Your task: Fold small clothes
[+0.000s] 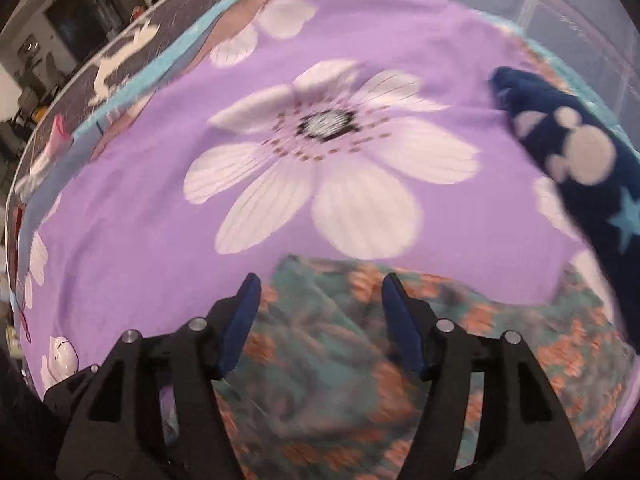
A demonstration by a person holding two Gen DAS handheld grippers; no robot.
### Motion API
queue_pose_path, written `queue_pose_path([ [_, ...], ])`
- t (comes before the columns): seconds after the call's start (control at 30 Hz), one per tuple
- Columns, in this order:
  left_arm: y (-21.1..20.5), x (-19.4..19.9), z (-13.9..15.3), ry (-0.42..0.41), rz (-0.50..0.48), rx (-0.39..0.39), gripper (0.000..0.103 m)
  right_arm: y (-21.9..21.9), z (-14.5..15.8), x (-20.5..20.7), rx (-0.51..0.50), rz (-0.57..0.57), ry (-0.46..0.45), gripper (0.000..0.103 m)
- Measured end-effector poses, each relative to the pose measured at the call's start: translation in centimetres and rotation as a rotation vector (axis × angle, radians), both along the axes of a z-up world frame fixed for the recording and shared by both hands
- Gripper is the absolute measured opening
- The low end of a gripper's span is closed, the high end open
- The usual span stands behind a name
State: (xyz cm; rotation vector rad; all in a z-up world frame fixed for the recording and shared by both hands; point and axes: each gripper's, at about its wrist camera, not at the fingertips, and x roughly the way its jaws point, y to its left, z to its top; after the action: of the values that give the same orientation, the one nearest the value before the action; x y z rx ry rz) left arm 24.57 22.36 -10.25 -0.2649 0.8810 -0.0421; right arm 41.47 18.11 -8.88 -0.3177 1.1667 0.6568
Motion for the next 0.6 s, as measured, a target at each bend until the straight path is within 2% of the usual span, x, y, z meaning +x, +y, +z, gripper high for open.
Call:
queue_pose_path([
  [0.03,0.1,0.0,0.0,-0.004,0.000,-0.009,0.042,1.3,-0.3,-0.3,-0.027,0.032,-0.032,0.007],
  [0.1,0.5,-0.2,0.1,-0.008,-0.003,-0.035,0.040,2.5,-0.3,-0.7,-0.019,0.050,-0.057,0.004],
  [0.2,1.2,-0.6,0.2,-0.019,-0.007,-0.070,0.035,3.1,0.2,-0.1,0.059,-0.002,-0.072,0.000],
  [0.3,0.9,-0.8,0.5,-0.032,-0.016,-0.046,0.031,3.0,0.2,0.8,0.113,-0.054,-0.091,0.000],
  [0.37,0.7,-1.1,0.7,-0.040,-0.020,-0.011,0.030,2.6,0.0,1.2,0.089,-0.092,-0.102,0.001],
  [0.43,0.6,-1.3,0.9,-0.046,-0.022,0.025,0.029,1.1,0.7,1.1,0.119,-0.124,-0.087,0.006],
  [0.47,0.5,-1.4,1.0,-0.051,-0.027,0.036,0.025,0.2,1.3,0.9,0.142,-0.130,-0.087,0.009],
  [0.5,0.5,-1.5,1.1,-0.054,-0.035,0.038,0.017,-0.9,2.2,0.2,0.161,-0.121,-0.094,0.020],
  [0.53,0.4,-1.6,1.2,-0.058,-0.046,0.038,0.013,-2.0,2.9,-0.5,0.164,-0.108,-0.110,0.035],
  [0.6,0.1,-1.9,1.6,-0.072,-0.072,0.049,0.007,-3.8,3.8,-2.0,0.147,-0.092,-0.143,0.044],
])
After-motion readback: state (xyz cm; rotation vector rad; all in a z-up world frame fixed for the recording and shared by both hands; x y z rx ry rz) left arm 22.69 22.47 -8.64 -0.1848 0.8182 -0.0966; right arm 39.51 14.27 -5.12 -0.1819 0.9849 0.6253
